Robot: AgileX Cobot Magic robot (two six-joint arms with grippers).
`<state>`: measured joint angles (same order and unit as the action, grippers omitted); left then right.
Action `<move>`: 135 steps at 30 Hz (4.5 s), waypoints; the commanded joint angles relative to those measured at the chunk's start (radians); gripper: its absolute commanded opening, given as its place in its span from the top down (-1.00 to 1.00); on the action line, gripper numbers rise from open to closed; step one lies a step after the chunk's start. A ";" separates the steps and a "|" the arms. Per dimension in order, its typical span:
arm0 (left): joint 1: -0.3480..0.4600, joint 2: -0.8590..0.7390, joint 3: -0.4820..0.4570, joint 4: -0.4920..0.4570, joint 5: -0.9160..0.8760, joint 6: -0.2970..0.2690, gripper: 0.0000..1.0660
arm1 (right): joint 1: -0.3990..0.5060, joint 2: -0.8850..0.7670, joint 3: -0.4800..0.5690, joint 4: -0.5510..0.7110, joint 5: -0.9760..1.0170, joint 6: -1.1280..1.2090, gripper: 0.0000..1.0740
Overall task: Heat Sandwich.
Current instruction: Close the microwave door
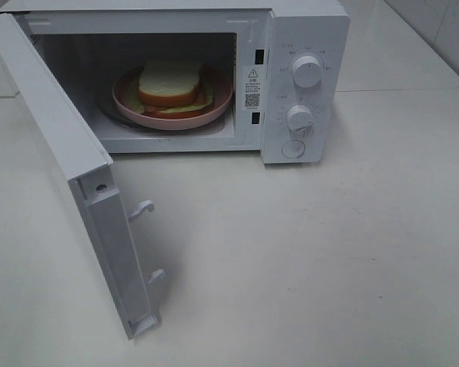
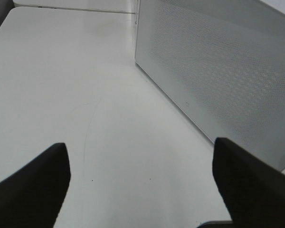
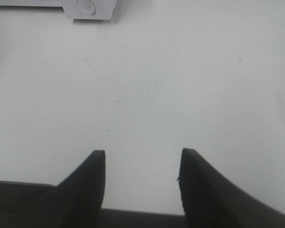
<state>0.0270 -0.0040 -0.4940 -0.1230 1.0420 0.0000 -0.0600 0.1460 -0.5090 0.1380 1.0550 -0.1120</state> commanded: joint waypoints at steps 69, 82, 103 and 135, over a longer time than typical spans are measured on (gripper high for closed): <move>-0.006 -0.022 0.003 -0.005 -0.012 0.000 -0.43 | -0.007 -0.177 0.006 -0.133 -0.019 0.161 0.08; -0.006 -0.022 0.003 -0.005 -0.012 0.000 -0.43 | -0.007 -0.177 0.006 -0.132 -0.019 0.161 0.08; -0.006 -0.022 0.003 -0.006 -0.013 0.000 -0.43 | -0.007 -0.177 0.006 -0.132 -0.019 0.161 0.08; -0.006 0.427 -0.020 0.032 -0.587 0.111 -0.08 | -0.007 -0.177 0.006 -0.132 -0.019 0.161 0.08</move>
<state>0.0270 0.4180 -0.5070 -0.0950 0.4860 0.1080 -0.0600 -0.0040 -0.5050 0.0060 1.0410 0.0390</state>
